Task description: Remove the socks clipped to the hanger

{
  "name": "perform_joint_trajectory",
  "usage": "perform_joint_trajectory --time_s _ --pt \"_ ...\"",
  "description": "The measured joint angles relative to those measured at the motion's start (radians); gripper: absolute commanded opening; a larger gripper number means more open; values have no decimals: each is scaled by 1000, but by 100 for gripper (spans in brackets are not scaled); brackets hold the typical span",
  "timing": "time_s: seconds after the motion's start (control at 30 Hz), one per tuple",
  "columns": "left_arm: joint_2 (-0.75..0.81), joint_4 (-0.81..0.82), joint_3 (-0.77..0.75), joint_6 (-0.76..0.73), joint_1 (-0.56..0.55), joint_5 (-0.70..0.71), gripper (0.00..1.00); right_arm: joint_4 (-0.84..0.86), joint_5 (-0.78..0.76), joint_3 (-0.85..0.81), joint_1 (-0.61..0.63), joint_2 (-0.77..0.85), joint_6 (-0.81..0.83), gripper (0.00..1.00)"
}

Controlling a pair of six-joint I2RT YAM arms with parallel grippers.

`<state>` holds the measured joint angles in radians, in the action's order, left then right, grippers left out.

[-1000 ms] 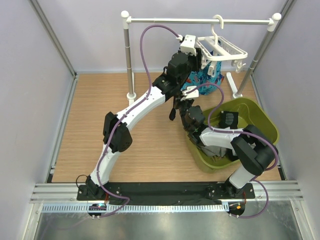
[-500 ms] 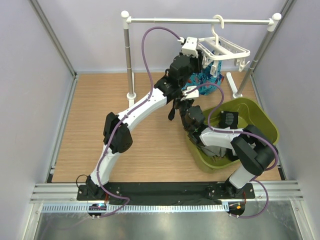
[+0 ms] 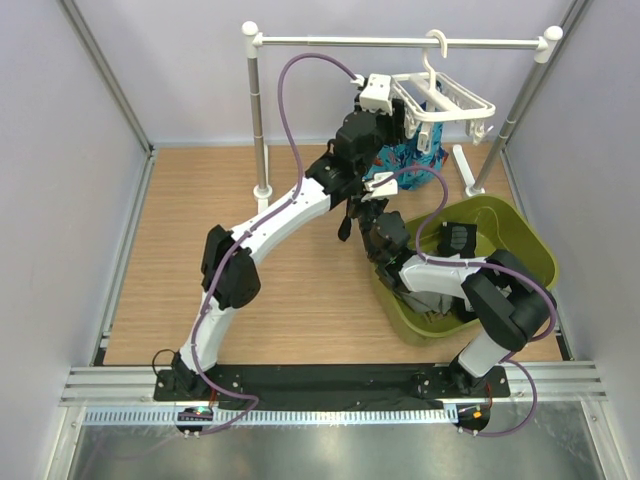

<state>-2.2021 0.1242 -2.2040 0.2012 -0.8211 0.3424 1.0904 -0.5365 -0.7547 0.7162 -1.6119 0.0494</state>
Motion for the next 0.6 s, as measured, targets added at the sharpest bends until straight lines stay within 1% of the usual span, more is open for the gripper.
perform_joint_trajectory --time_s 0.27,0.33,0.43,0.53,0.6 --pt "11 3 0 -2 -2 15 49 -2 0 0 0 0 0 1" --pt "12 3 0 -3 -3 14 47 -3 0 0 0 0 0 1" --pt "12 -3 -2 -5 -3 14 41 -4 0 0 0 0 0 1" --pt "12 -14 -17 -11 -3 15 32 -7 0 0 0 0 0 1" --pt "12 -16 -28 -18 -3 18 21 -7 0 0 0 0 0 1"
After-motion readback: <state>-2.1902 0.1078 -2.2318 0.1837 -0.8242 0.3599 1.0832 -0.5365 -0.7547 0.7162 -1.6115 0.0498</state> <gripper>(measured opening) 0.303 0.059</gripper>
